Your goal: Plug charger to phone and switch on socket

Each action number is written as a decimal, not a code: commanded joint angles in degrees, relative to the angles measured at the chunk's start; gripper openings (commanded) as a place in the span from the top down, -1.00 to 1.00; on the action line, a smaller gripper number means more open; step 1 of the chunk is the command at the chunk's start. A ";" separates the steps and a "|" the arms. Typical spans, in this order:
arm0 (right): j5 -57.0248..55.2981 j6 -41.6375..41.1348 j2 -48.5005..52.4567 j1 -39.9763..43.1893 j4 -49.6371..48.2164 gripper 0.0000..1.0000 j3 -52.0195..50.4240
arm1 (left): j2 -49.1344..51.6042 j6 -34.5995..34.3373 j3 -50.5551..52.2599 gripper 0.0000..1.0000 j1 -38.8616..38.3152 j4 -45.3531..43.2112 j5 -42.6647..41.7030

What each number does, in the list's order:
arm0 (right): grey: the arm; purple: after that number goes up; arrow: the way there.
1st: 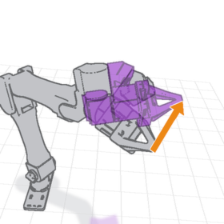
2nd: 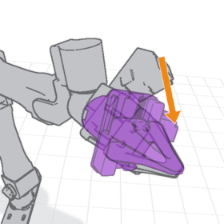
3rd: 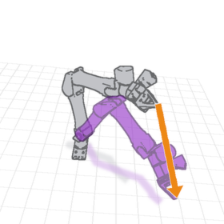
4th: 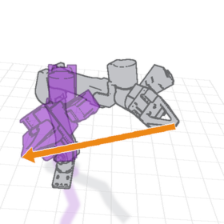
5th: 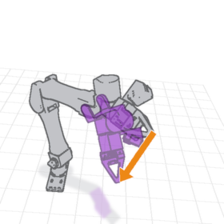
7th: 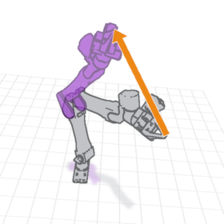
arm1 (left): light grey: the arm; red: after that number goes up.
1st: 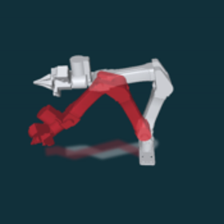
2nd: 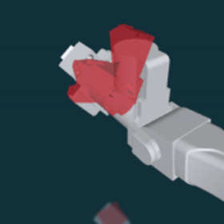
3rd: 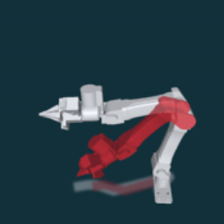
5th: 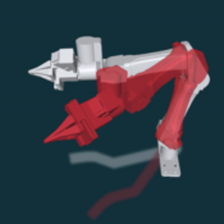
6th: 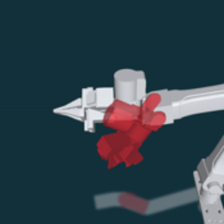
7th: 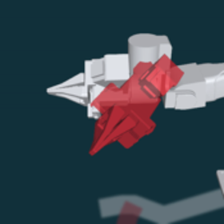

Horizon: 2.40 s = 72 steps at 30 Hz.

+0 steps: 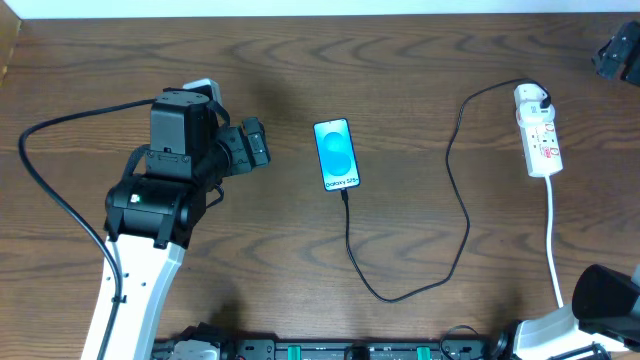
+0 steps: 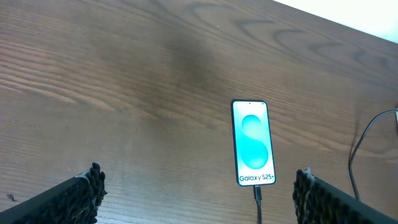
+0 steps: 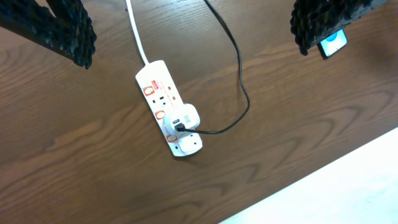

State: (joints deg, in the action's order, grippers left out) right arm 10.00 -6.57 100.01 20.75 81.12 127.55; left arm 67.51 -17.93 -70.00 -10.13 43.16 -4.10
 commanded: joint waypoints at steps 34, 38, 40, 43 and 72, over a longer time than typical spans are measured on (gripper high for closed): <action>-0.66 -0.66 0.24 -0.22 -0.09 -0.98 0.24 | -16.44 0.76 23.34 -0.96 0.31 -23.12 1.16; -0.66 -0.66 0.24 -0.22 -0.09 -0.98 0.26 | -22.67 0.76 31.47 -0.96 0.31 -33.11 1.16; -0.66 -0.66 0.24 -0.22 -0.09 -0.99 0.26 | -26.08 0.76 36.13 -0.96 0.31 -38.99 1.16; -0.66 -0.66 0.24 -0.22 -0.09 -0.98 0.26 | -31.45 0.74 43.80 -0.96 0.31 -48.78 1.16; -0.66 -0.66 0.24 -0.22 -0.09 -0.99 0.26 | -65.81 0.81 69.77 -0.96 0.31 -47.76 14.12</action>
State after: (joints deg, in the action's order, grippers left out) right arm 9.37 -6.83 100.03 20.75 81.10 127.52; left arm 3.36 -17.96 -0.36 -10.13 -8.71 5.23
